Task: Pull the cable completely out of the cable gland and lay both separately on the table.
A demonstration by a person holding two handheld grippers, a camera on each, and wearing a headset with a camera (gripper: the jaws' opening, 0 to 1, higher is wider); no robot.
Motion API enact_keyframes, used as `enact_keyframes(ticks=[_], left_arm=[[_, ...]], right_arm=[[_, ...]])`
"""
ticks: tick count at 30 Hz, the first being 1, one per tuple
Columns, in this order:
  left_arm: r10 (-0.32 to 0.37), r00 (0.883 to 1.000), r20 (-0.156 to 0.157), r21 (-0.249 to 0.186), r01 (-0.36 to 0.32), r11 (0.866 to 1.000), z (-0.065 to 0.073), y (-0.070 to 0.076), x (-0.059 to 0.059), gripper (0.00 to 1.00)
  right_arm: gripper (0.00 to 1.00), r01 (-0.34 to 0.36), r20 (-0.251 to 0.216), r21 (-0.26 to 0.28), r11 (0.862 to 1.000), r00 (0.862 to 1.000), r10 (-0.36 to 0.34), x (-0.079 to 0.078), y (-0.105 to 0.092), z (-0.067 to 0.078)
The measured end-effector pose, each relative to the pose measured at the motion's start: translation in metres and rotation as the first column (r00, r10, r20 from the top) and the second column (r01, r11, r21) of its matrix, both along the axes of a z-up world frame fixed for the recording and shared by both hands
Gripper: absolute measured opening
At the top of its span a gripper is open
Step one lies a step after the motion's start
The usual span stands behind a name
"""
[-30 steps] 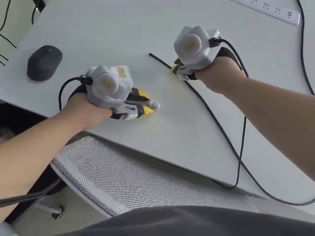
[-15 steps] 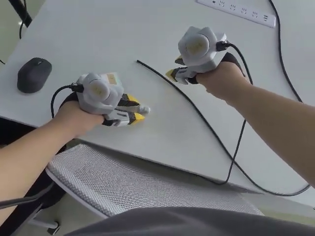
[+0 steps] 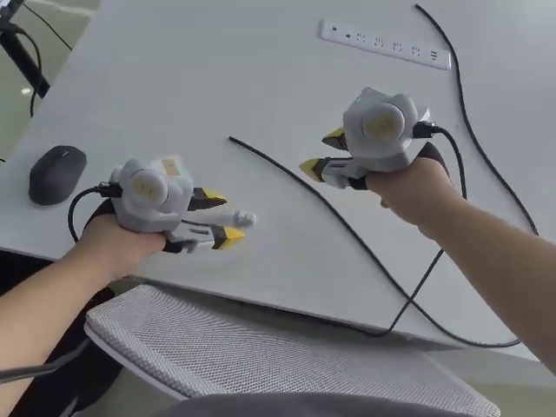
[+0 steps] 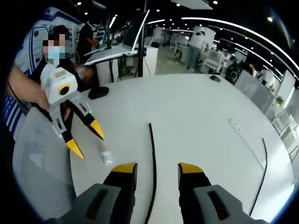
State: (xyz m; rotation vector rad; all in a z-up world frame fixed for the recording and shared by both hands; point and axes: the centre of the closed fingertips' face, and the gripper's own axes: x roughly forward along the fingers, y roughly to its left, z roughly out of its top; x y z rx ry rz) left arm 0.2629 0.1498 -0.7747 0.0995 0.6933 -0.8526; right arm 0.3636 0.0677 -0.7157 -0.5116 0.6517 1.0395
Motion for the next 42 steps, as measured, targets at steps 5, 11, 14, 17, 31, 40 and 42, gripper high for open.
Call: enact_keyframes(ticks=[5, 11, 14, 17, 31, 40, 42], left_arm=[[0.017, 1.000, 0.003, -0.022, -0.017, 1.000, 0.014, 0.003, -0.005, 0.44], [0.007, 1.000, 0.007, -0.048, -0.007, 0.999, 0.030, 0.001, -0.014, 0.50], [0.015, 1.000, 0.007, -0.067, -0.015, 0.998, 0.037, 0.003, -0.016, 0.53], [0.032, 0.999, 0.010, -0.088, -0.031, 0.996, 0.045, 0.004, -0.017, 0.55], [0.085, 0.996, 0.032, -0.126, -0.080, 0.989, 0.073, 0.018, -0.027, 0.65], [0.103, 0.994, 0.048, -0.144, -0.096, 0.985, 0.082, 0.019, -0.029, 0.70], [0.108, 0.993, 0.050, -0.144, -0.099, 0.985, 0.083, 0.019, -0.031, 0.70]], right_arm=[[0.39, 0.038, -0.004, 0.084, 0.996, 0.999, -0.038, -0.011, -0.013, 0.021], [0.44, 0.116, -0.042, 0.200, 0.973, 0.993, -0.110, -0.025, -0.033, 0.039], [0.46, 0.151, -0.060, 0.229, 0.962, 0.988, -0.140, -0.032, -0.046, 0.045], [0.49, 0.184, -0.080, 0.273, 0.944, 0.982, -0.168, -0.039, -0.055, 0.053], [0.62, 0.275, -0.117, 0.362, 0.891, 0.961, -0.249, -0.073, -0.101, 0.061], [0.65, 0.322, -0.141, 0.350, 0.880, 0.947, -0.290, -0.099, -0.132, 0.049], [0.67, 0.318, -0.136, 0.349, 0.882, 0.948, -0.288, -0.104, -0.135, 0.048]])
